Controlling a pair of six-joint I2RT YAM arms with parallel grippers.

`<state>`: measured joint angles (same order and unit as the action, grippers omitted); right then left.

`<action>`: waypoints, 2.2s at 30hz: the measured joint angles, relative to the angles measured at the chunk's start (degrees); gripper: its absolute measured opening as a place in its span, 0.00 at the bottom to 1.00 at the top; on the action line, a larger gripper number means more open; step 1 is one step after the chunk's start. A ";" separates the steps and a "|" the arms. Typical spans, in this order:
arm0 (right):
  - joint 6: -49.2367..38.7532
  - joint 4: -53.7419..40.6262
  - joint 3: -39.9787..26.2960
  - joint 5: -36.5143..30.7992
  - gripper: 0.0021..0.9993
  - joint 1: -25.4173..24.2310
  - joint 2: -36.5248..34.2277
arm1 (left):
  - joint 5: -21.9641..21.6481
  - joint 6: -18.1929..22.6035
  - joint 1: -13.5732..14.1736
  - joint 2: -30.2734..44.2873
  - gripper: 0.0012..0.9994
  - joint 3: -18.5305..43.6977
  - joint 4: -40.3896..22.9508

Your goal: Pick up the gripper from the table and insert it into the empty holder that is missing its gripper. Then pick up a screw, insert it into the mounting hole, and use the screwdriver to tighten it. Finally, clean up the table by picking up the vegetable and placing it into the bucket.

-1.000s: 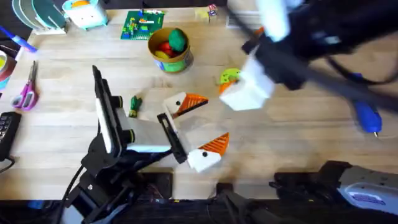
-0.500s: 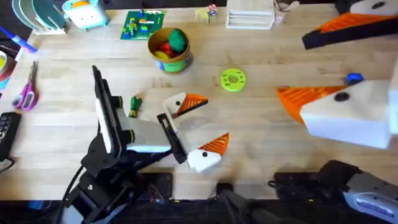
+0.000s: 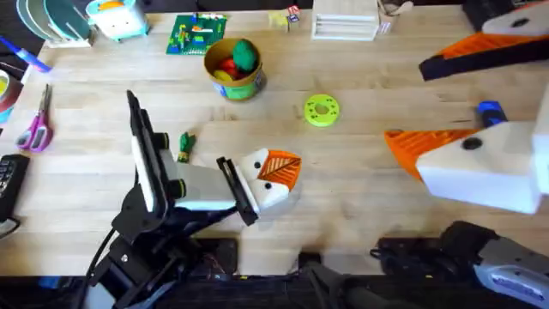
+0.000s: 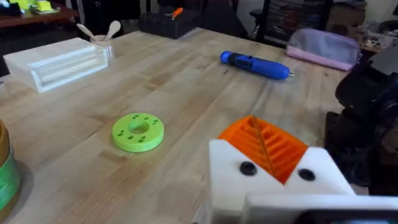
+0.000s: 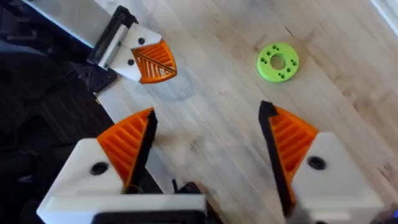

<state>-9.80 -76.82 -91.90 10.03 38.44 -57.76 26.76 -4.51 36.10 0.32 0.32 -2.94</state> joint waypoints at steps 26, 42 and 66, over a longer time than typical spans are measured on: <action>-4.24 -0.02 4.36 -19.56 0.99 -54.37 -13.98 | 0.00 0.00 0.00 0.00 0.01 -0.01 0.00; -10.22 3.95 4.57 -13.18 0.99 -69.90 -37.58 | -1.13 0.00 0.00 0.00 0.01 0.01 0.00; -17.15 13.01 4.76 -13.28 0.99 -77.47 -55.48 | -1.31 0.00 0.00 -0.01 0.01 -0.01 -0.01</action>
<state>-26.96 -63.80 -87.13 -3.24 -39.03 -113.23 25.45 -4.51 36.10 0.31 0.32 -2.95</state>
